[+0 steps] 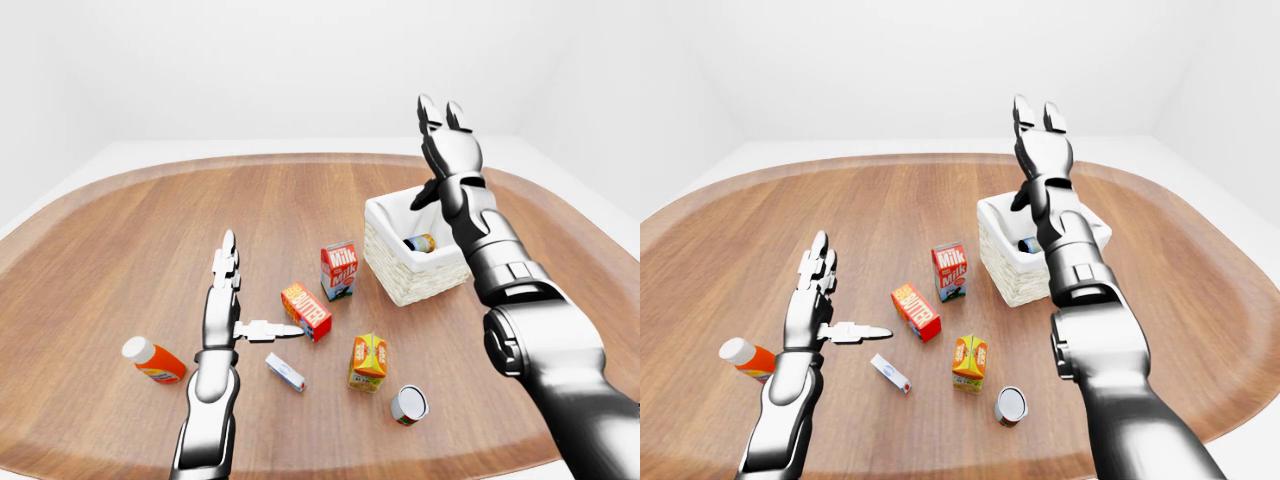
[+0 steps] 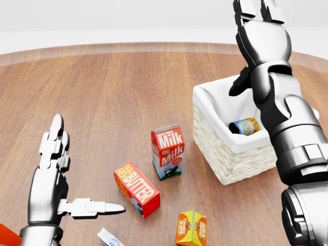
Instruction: Pick up the alphabet soup and the tomato sauce, and put them in the basket.
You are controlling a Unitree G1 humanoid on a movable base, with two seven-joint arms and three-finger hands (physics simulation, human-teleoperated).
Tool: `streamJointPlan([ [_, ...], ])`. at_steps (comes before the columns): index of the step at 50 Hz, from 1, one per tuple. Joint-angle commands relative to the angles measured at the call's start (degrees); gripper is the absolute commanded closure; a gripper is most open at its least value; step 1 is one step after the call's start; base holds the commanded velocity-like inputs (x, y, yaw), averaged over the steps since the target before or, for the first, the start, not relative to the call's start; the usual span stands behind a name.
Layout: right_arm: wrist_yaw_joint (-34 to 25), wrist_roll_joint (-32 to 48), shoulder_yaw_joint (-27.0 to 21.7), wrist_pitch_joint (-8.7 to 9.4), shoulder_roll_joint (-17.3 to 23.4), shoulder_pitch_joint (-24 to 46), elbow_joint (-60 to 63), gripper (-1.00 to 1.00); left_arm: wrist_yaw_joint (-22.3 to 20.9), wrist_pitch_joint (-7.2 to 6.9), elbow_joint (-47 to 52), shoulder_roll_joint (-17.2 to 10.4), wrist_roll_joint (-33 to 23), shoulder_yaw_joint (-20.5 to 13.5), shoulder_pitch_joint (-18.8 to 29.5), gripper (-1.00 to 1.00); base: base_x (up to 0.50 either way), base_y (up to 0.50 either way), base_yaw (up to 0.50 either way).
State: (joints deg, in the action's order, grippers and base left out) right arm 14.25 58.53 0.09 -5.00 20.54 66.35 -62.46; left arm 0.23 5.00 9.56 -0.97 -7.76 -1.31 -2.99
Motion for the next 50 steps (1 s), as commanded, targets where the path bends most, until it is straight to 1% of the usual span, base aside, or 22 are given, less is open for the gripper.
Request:
streamJointPlan([
  [1, -3.9, -2.9, -1.7, 0.00, -0.4, -7.5, 12.9, -1.00, -0.1, 0.00, 0.5, 0.0, 0.0, 0.0, -0.4, -1.00, 0.00, 0.00, 0.00],
  [6, -5.6, -5.1, -2.7, 0.00, -0.4, -10.5, 17.7, -1.00, 0.0, 0.00, 0.7, 0.0, 0.0, 0.0, -0.3, -1.00, 0.00, 0.00, 0.00],
  [15, -6.0, -6.8, -3.3, 0.00, -0.4, -15.8, 22.9, -1.00, 0.1, 0.00, 0.3, 0.0, 0.1, -0.1, -0.1, -1.00, 0.00, 0.00, 0.00],
  [19, -8.4, -8.9, -4.3, 0.00, -0.5, -18.7, 27.6, -1.00, 0.2, 0.00, 0.3, 0.0, 0.3, -0.1, -0.1, -1.00, 0.00, 0.00, 0.00],
  [26, -8.0, -10.2, -4.6, 0.00, -0.3, -20.6, 28.4, -1.00, 0.2, 0.00, 0.0, 0.0, 0.2, -0.1, -0.2, -1.00, 0.00, 0.00, 0.00],
  [30, -8.0, -11.4, -5.1, 0.00, -0.4, -23.1, 30.6, -1.00, 0.1, 0.00, 0.3, 0.0, 0.2, -0.1, -0.2, -1.00, 0.00, 0.00, 0.00],
  [42, -10.1, -14.1, -6.4, 0.00, -0.6, -29.1, 38.1, -1.00, 0.0, 0.00, 0.6, 0.0, 0.1, 0.0, -0.3, -1.00, 0.00, 0.00, 0.00],
  [47, -11.6, -15.2, -7.2, 0.00, -1.3, -33.1, 44.0, -1.00, 0.0, 0.00, 1.2, 0.1, 0.0, 0.1, -0.4, -1.00, 0.00, 0.00, 0.00],
  [50, -13.9, -16.3, -7.8, 0.00, -1.7, -35.3, 48.9, -1.00, 0.0, 0.00, 0.5, 0.0, 0.0, 0.0, -0.2, -1.00, 0.00, 0.00, 0.00],
])
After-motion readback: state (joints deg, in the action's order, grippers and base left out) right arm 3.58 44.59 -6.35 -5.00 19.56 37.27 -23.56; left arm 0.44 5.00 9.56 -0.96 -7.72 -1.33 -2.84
